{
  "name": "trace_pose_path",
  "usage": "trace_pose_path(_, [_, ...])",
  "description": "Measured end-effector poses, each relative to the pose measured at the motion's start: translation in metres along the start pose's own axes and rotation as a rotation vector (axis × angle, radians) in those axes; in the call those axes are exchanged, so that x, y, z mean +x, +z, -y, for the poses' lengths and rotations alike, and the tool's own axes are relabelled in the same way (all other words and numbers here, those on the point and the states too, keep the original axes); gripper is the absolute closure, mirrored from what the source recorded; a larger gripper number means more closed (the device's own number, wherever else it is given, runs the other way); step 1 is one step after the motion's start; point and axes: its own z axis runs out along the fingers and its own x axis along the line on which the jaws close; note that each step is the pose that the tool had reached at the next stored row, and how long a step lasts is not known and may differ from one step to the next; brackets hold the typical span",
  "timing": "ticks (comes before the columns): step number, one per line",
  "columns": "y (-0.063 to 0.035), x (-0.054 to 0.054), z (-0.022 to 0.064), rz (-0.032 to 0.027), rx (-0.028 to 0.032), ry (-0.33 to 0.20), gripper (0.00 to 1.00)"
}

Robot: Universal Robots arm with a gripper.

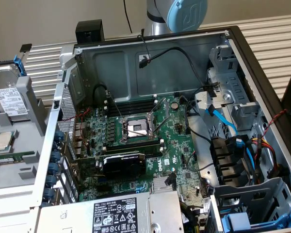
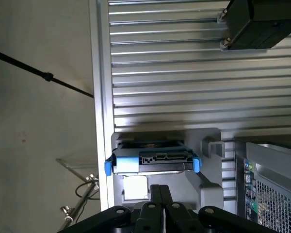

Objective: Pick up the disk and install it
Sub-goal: 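Pick up the disk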

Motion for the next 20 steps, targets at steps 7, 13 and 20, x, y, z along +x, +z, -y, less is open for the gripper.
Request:
trace_pose_path(7, [0.0, 0.0, 0.0, 0.0, 0.0, 0.0, 0.89])
trace_pose_path(13, [0.0001, 0.0004, 0.0, 0.0015, -0.0005, -0.029, 0.89])
trace_pose_path(20, [0.0, 0.0004, 0.0, 0.0035, -0.0027, -0.155, 0.89])
